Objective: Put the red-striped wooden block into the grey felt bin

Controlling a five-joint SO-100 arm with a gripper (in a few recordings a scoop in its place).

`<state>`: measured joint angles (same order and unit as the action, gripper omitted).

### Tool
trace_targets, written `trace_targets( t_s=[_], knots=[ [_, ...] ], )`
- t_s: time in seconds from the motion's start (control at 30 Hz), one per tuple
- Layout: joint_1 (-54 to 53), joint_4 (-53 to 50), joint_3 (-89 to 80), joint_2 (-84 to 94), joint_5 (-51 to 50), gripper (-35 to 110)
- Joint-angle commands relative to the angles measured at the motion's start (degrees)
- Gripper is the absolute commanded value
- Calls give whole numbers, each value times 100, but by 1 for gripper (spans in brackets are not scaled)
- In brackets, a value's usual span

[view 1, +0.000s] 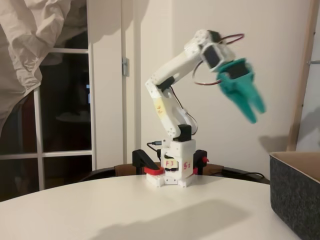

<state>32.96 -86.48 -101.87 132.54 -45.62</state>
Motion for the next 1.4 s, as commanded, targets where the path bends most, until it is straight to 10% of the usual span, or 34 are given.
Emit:
trace_targets(
  t_s=[0.0, 0.53, 1.37],
  knots=[
    [-1301, -132, -580, 800, -650, 20],
    [-6759, 501, -1397, 1591, -3401, 13],
    [-7919, 1819, -6935, 5590, -4052, 0]
  ],
)
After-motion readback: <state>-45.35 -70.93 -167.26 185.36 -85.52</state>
